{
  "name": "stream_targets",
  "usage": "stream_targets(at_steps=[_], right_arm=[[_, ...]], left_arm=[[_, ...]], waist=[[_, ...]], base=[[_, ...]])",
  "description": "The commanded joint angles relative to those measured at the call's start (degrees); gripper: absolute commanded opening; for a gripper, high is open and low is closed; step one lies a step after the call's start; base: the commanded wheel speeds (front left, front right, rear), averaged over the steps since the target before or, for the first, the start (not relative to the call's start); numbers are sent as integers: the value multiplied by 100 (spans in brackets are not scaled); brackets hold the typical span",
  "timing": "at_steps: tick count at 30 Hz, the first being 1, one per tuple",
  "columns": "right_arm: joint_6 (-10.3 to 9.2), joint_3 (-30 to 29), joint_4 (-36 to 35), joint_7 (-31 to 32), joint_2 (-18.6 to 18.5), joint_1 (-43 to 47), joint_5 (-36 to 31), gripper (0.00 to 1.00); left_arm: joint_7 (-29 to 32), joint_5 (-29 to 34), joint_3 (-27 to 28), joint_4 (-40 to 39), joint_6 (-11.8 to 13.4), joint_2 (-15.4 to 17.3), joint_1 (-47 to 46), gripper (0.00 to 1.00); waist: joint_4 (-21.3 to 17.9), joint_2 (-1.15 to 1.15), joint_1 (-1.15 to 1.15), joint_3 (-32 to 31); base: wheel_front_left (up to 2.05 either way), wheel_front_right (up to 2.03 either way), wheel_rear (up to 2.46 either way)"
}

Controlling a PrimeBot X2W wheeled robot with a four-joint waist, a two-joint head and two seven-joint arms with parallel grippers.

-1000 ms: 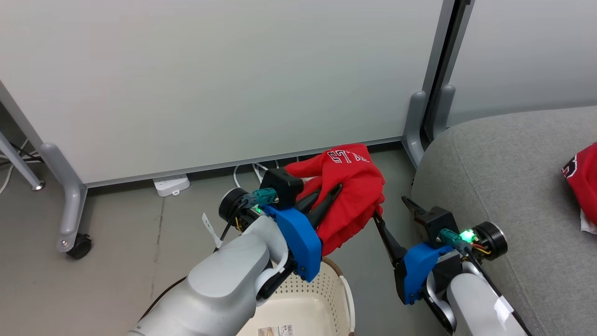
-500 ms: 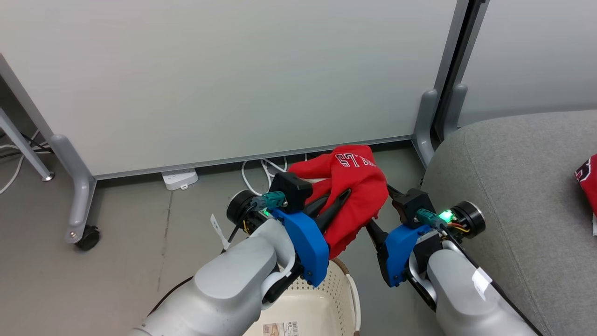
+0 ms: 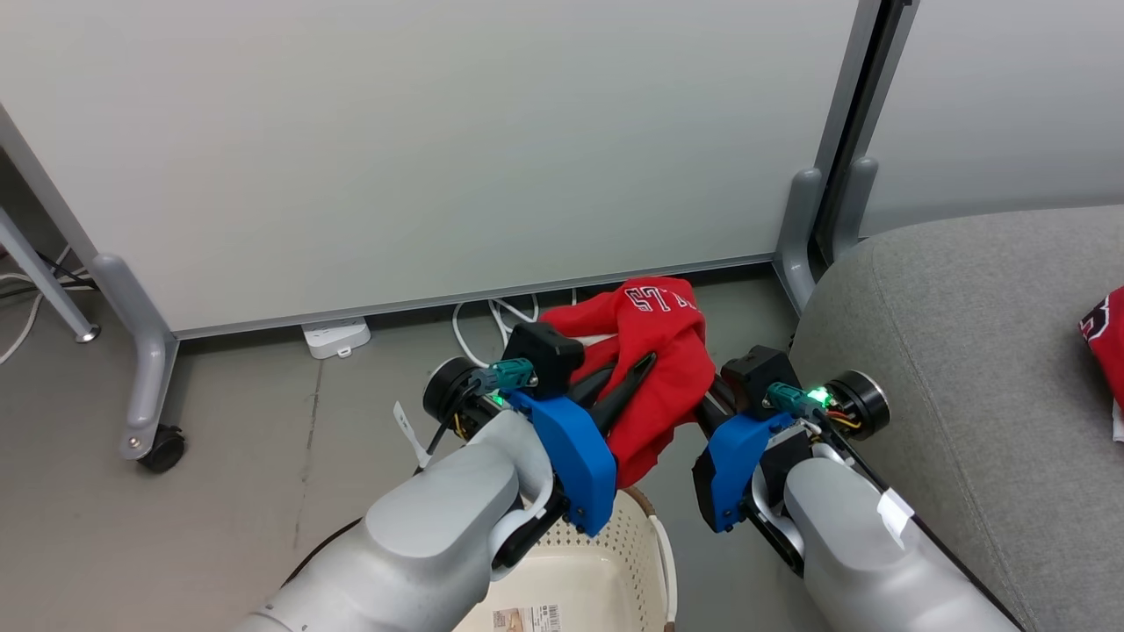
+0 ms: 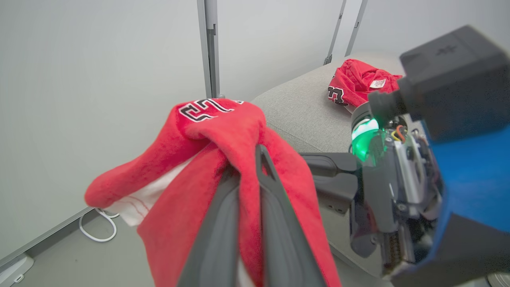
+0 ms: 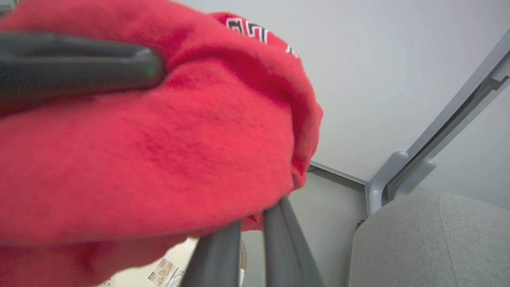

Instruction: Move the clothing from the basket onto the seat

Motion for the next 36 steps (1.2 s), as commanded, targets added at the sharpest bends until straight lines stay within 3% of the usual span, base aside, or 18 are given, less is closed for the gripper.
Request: stream_targets(at_steps=[1, 21, 22, 23, 24, 36], right_arm=[[-6, 42, 58, -59, 8, -142, 78, 0], [-6, 229, 323, -150, -24, -242, 424, 0], [-6, 219, 304, -150, -24, -248, 426, 0], [-6, 208, 281, -151, -23, -248, 438, 0], [-6, 199, 262, -151, -23, -243, 446, 0], [-6, 131, 136, -150, -95, -164, 411, 0]], left_arm=[[-42, -35, -29, 37, 33, 11, -86, 0], [-147, -178, -134, 169, 54, 11, -106, 0], [-161, -180, -137, 174, 60, 11, -97, 11], [-179, -183, -139, 181, 79, 11, -84, 43], [-187, -181, -140, 187, 98, 11, -67, 100], [-282, -180, -105, 299, 170, 11, 63, 100]], waist=[[-24, 0, 0, -6], [-127, 0, 0, -54], [-134, 0, 0, -55], [-142, 0, 0, -54], [-148, 0, 0, -53], [-126, 0, 0, -51]], base=[[0, 0, 0], [0, 0, 0], [0, 0, 0], [0, 0, 0], [0, 0, 0], [0, 0, 0]])
